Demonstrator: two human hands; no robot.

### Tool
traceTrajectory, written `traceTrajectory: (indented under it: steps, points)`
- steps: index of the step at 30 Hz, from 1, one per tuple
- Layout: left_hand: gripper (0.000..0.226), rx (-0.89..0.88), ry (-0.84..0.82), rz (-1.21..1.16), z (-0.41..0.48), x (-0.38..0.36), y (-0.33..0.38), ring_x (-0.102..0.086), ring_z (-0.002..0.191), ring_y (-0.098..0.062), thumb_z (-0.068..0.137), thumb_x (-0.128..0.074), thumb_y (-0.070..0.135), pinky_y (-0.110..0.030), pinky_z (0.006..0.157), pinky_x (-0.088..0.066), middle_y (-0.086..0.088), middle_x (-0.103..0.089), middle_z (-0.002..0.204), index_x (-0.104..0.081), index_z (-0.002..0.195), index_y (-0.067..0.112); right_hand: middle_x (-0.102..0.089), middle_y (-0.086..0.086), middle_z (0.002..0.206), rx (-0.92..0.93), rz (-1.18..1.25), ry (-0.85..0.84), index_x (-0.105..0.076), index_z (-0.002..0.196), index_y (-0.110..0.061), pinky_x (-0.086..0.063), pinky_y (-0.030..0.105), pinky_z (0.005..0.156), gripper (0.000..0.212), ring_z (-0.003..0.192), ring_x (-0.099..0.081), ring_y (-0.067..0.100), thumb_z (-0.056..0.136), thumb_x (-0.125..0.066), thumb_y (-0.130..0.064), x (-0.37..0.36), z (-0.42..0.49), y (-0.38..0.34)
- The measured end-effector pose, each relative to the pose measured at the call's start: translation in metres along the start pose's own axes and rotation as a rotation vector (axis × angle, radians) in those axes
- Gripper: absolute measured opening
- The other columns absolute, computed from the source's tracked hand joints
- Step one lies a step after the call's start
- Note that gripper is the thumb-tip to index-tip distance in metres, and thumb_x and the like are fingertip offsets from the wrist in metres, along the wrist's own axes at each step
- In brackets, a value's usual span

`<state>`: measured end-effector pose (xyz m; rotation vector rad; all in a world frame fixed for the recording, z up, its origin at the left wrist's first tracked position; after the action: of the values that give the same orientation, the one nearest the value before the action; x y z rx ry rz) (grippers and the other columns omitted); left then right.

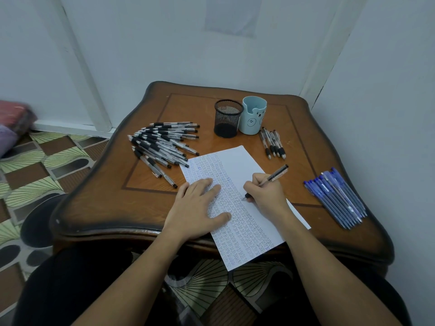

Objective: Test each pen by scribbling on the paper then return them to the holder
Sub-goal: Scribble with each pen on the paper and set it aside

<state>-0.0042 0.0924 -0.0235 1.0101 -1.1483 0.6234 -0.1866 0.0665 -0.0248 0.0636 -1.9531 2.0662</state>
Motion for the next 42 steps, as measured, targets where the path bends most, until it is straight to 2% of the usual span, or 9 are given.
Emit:
traceTrajectory:
  steps: [3,8,13,22,27,30,33,39,42]
  points:
    - [0.094,0.002,-0.002,0.005,-0.0001,0.0003,-0.0003,-0.007,0.144,-0.006,0.071,-0.017,0.082,-0.035,0.117,0.007,0.009,-0.017,0.158,-0.027,0.150,0.032,-0.026,0.004,0.057,-0.002,0.003,-0.010,-0.032,0.053,-0.017,-0.047,0.027,0.052,0.046,0.052,-0.039,0.015,0.082,-0.062,0.001,-0.0014,-0.0005,0.0003]
    - [0.093,-0.005,-0.001,-0.014,-0.0007,0.0011,0.0012,-0.008,0.144,-0.008,0.071,-0.019,0.081,-0.036,0.117,0.006,0.007,-0.018,0.158,-0.029,0.150,0.031,-0.031,-0.005,0.050,-0.011,0.015,-0.007,-0.034,0.047,-0.022,-0.045,0.025,0.047,0.053,0.043,-0.041,0.007,0.084,-0.061,0.005,0.0015,0.0021,0.0013]
    - [0.092,-0.005,0.010,-0.011,0.0001,0.0018,0.0010,-0.009,0.143,-0.007,0.072,-0.019,0.080,-0.037,0.118,0.004,0.008,-0.020,0.157,-0.030,0.149,0.031,-0.028,0.004,0.056,0.001,0.047,0.010,-0.036,0.056,-0.007,-0.046,0.023,0.047,0.040,0.048,-0.038,0.011,0.084,-0.061,0.007,0.0027,0.0012,0.0010]
    - [0.093,-0.001,0.004,-0.009,0.0005,0.0014,0.0002,-0.008,0.143,-0.007,0.071,-0.018,0.080,-0.036,0.117,0.005,0.008,-0.019,0.158,-0.029,0.150,0.032,-0.028,-0.002,0.053,0.003,0.008,-0.006,-0.031,0.048,-0.023,-0.047,0.026,0.051,0.054,0.048,-0.038,0.008,0.083,-0.062,0.005,0.0003,0.0012,0.0010]
    - [0.092,0.001,0.009,-0.017,0.0002,0.0011,-0.0009,-0.008,0.143,-0.006,0.072,-0.020,0.080,-0.035,0.117,0.006,0.009,-0.019,0.158,-0.029,0.150,0.032,-0.027,0.008,0.059,0.010,-0.002,0.017,-0.032,0.055,-0.006,-0.047,0.027,0.050,0.041,0.047,-0.042,0.009,0.082,-0.061,0.004,0.0035,0.0019,0.0030]
    - [0.092,-0.001,0.009,-0.014,0.0008,0.0002,-0.0007,-0.009,0.144,-0.007,0.072,-0.019,0.080,-0.036,0.118,0.005,0.008,-0.019,0.158,-0.029,0.150,0.032,-0.027,0.003,0.057,0.023,-0.011,0.019,-0.032,0.055,-0.012,-0.047,0.023,0.051,0.043,0.050,-0.038,0.010,0.082,-0.061,0.005,0.0029,0.0006,0.0008]
    - [0.093,-0.002,0.004,-0.015,0.0003,-0.0002,0.0001,-0.008,0.144,-0.007,0.072,-0.019,0.081,-0.037,0.118,0.005,0.008,-0.018,0.158,-0.029,0.150,0.032,-0.026,0.006,0.059,0.021,0.002,0.035,-0.032,0.056,-0.012,-0.049,0.024,0.051,0.042,0.048,-0.038,0.007,0.082,-0.061,0.004,0.0057,0.0031,0.0029]
    - [0.093,0.001,0.008,-0.016,0.0001,0.0015,0.0001,-0.009,0.143,-0.006,0.071,-0.018,0.081,-0.037,0.118,0.005,0.008,-0.020,0.157,-0.029,0.150,0.032,-0.024,0.008,0.060,0.029,0.003,0.023,-0.029,0.056,-0.007,-0.047,0.027,0.051,0.041,0.055,-0.038,0.018,0.080,-0.061,0.005,0.0032,0.0027,0.0029]
    - [0.092,-0.002,0.008,-0.013,-0.0001,0.0010,0.0006,-0.008,0.143,-0.006,0.072,-0.019,0.080,-0.036,0.118,0.005,0.008,-0.019,0.157,-0.029,0.150,0.032,-0.025,0.009,0.061,0.035,-0.015,0.019,-0.031,0.056,-0.009,-0.050,0.029,0.052,0.040,0.060,-0.037,0.021,0.080,-0.061,0.003,0.0043,0.0027,0.0023]
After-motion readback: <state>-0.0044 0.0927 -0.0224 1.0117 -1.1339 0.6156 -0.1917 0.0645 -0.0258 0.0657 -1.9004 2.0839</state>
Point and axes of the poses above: each hand's wrist, its own z-axis towards the middle knuckle, its own x-axis out of the back of the hand, y = z × x, the point moved 10 cm from there along z, towards the middle knuckle
